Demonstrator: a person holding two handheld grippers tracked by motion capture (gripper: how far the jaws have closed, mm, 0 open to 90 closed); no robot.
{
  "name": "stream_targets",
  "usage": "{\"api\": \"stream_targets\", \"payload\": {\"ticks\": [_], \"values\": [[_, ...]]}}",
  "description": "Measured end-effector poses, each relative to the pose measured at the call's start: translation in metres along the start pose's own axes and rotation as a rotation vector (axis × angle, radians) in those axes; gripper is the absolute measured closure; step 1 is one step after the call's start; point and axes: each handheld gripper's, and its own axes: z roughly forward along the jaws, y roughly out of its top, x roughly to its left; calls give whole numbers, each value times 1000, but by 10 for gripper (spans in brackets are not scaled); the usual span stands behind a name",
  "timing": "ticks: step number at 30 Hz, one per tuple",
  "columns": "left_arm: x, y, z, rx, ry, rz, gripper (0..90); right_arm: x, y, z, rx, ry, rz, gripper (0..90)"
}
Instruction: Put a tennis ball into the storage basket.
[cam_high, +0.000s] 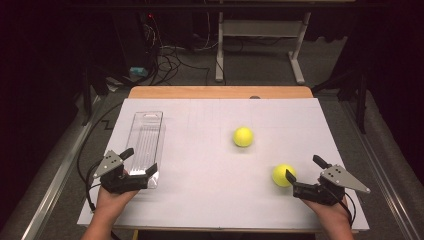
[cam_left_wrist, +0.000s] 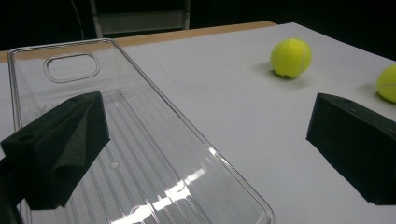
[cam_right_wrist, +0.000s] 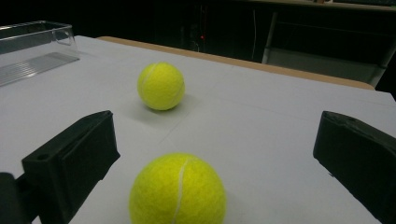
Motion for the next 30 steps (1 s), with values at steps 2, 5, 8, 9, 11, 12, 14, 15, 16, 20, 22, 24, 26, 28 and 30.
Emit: {"api": "stream_targets", "payload": {"ticks": [2,5,8,9,11,12,14,15,16,20,22,24,26,28,30], "values": [[0,0,0,1,-1,2,0,0,0,0,1,0,0,0],[-2,0,2,4,-6,7,0,0,-1,0,3,0,-1,0],[-2,0,1,0,-8,1,0,0,-1,0,2,4,-3,0],[-2,0,1,-2,-8,0,0,0,-1,0,3,3,-3,0],[-2,0,1,-6,-7,-4,0,0,-1,1,6,3,-3,0],[-2,1,0,-10,-11,-10,0,1,-2,1,8,4,-1,0],[-2,2,0,-11,-14,-9,0,1,-2,1,9,3,-4,0],[-2,2,0,-11,-14,-9,0,1,-2,1,9,3,-4,0],[-4,2,1,-14,-20,-11,0,1,-2,2,9,4,-4,0],[-11,7,2,-15,-47,-2,0,0,-2,2,12,4,-2,0],[-16,9,4,-13,-58,4,0,0,-3,2,13,3,0,0],[-20,10,6,-17,-85,-9,0,0,-3,2,13,5,-1,0],[-23,13,7,-26,-110,-27,0,0,-3,2,14,4,-4,0],[-28,15,9,-26,-124,-26,0,1,-3,2,14,5,-3,0],[-33,16,11,-22,-133,-15,0,1,-3,2,15,5,-4,0]]}}
